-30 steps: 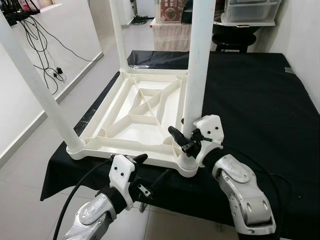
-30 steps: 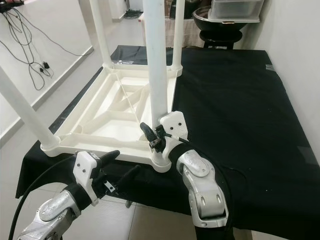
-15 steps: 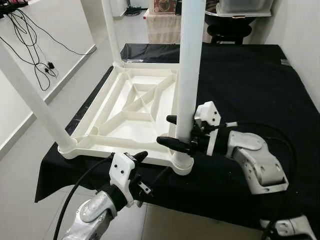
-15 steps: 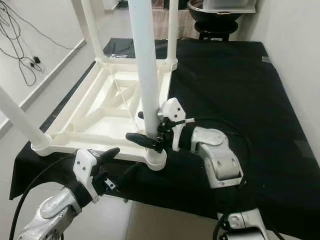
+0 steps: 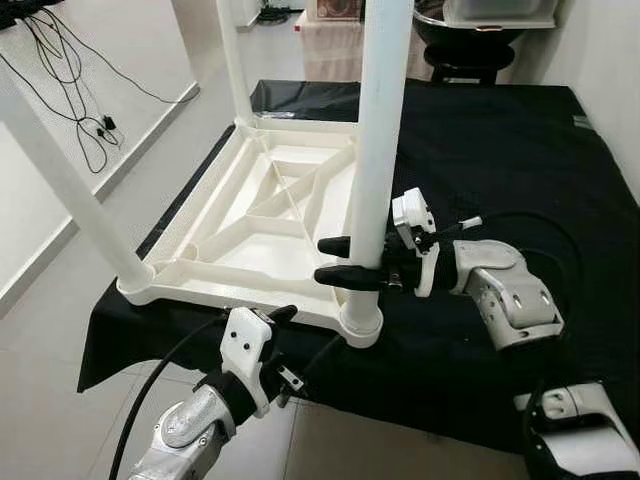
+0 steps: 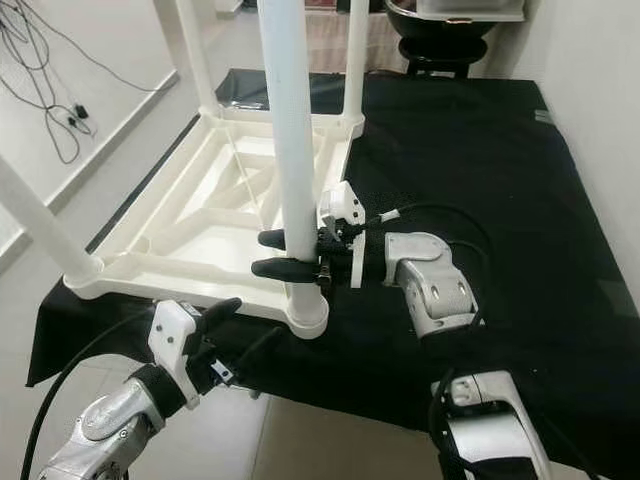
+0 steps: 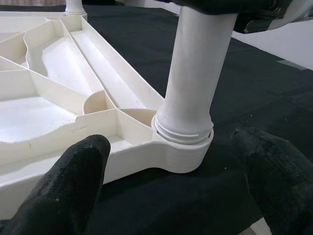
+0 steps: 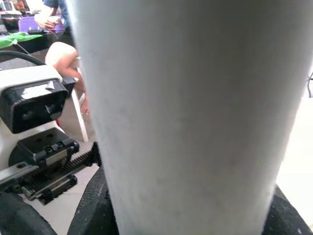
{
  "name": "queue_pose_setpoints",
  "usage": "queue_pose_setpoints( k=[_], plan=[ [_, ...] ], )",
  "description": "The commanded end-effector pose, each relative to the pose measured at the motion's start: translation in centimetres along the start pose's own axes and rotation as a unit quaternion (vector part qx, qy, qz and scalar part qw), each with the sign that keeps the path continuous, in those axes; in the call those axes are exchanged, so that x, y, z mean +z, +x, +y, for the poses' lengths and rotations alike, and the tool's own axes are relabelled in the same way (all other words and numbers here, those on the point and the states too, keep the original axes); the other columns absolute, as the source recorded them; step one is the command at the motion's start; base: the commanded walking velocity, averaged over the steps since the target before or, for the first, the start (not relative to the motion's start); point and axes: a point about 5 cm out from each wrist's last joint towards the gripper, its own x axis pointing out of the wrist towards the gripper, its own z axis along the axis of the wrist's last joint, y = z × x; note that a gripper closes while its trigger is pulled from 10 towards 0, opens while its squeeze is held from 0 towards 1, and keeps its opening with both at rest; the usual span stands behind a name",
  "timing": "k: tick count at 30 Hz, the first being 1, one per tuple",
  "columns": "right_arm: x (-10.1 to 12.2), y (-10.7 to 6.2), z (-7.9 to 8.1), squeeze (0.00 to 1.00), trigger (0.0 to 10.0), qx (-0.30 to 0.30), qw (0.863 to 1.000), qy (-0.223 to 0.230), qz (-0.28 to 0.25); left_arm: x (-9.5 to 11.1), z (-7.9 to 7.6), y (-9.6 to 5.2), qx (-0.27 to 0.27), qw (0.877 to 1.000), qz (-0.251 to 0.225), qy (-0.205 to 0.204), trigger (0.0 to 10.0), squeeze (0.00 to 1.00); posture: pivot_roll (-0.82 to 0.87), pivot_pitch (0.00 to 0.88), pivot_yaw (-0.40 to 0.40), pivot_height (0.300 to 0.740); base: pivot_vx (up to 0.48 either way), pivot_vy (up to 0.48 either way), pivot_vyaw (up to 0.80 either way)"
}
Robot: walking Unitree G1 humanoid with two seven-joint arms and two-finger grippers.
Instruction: Building children table
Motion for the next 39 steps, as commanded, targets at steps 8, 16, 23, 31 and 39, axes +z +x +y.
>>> queue_pose_setpoints(
  k=[8, 16, 23, 31, 39],
  plan=[
    [-4.0, -0.3, 0.5, 0.00, 0.0, -0.296, 0.953, 0.045, 0.052, -0.2, 0.0, -0.3, 0.003, 1.000, 0.005, -0.001, 10.0, 0.00, 0.03, 0.150, 0.004, 0.740, 0.000, 0.000, 0.00],
    [-6.1, -0.7, 4.8, 0.00, 0.0, -0.462, 0.878, 0.040, 0.116, -0.2, 0.5, -0.3, 0.010, 1.000, 0.004, -0.004, 10.0, 0.00, 0.00, 0.145, 0.046, 0.740, 0.000, 0.000, 0.00],
    [-5.2, 1.9, 3.3, 0.00, 10.0, -0.433, 0.896, 0.043, 0.089, -0.1, 0.7, -0.2, 0.021, 1.000, 0.000, 0.001, 10.0, 0.00, 0.02, 0.150, 0.033, 0.740, 0.000, 0.000, 0.00],
    [-3.2, 3.1, 3.3, 1.00, 10.0, -0.371, 0.927, 0.051, 0.035, 0.0, 0.7, -0.2, 0.019, 1.000, 0.000, -0.001, 10.0, 0.00, 0.01, 0.151, 0.037, 0.740, 0.000, 0.000, 0.00],
    [0.0, 3.1, 2.2, 0.00, 10.0, -0.139, 0.990, -0.020, -0.017, 0.0, 0.5, 0.0, 0.016, 1.000, -0.001, -0.003, 10.0, 0.00, 0.02, 0.150, 0.034, 0.740, 0.000, 0.000, 0.00]
  ],
)
